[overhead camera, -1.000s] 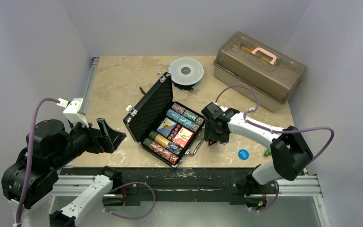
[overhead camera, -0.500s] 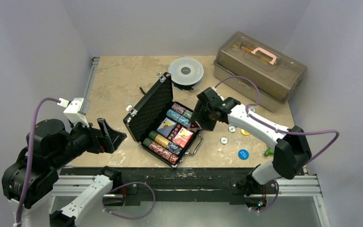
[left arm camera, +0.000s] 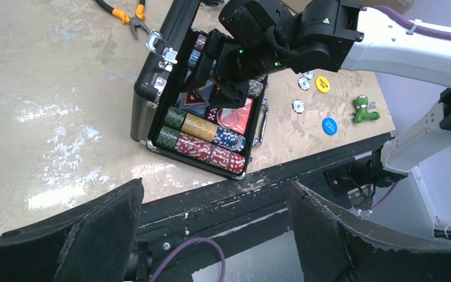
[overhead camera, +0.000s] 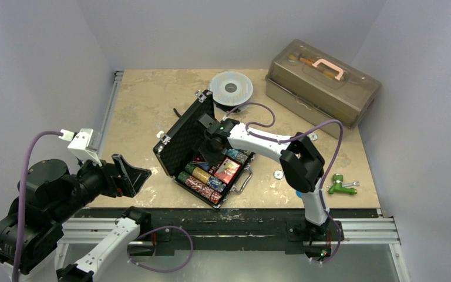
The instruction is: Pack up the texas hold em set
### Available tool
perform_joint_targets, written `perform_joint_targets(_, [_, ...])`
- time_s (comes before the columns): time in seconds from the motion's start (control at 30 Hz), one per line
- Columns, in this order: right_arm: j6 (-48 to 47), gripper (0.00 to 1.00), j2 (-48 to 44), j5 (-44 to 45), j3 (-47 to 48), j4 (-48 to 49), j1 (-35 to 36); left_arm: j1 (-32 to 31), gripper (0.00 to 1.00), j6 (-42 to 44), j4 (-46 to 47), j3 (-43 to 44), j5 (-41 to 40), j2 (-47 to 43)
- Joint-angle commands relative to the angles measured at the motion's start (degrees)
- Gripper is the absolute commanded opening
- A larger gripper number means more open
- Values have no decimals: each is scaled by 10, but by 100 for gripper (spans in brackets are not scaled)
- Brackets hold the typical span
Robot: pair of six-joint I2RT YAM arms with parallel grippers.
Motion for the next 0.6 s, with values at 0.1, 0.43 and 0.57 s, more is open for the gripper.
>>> perform_joint_targets(0.1, [41,15,-21,50,-21,-33,1,-2,90,31,-3,15,-27,-11])
perform_joint_targets(0.43, [44,21,27,77,40,-60,-5,-4,90,36,-2,12,-26,-11])
perform_joint_targets(0.57, [46,25,39,79,47,-65,-8,-4,90,38,-4,12,-31,-11])
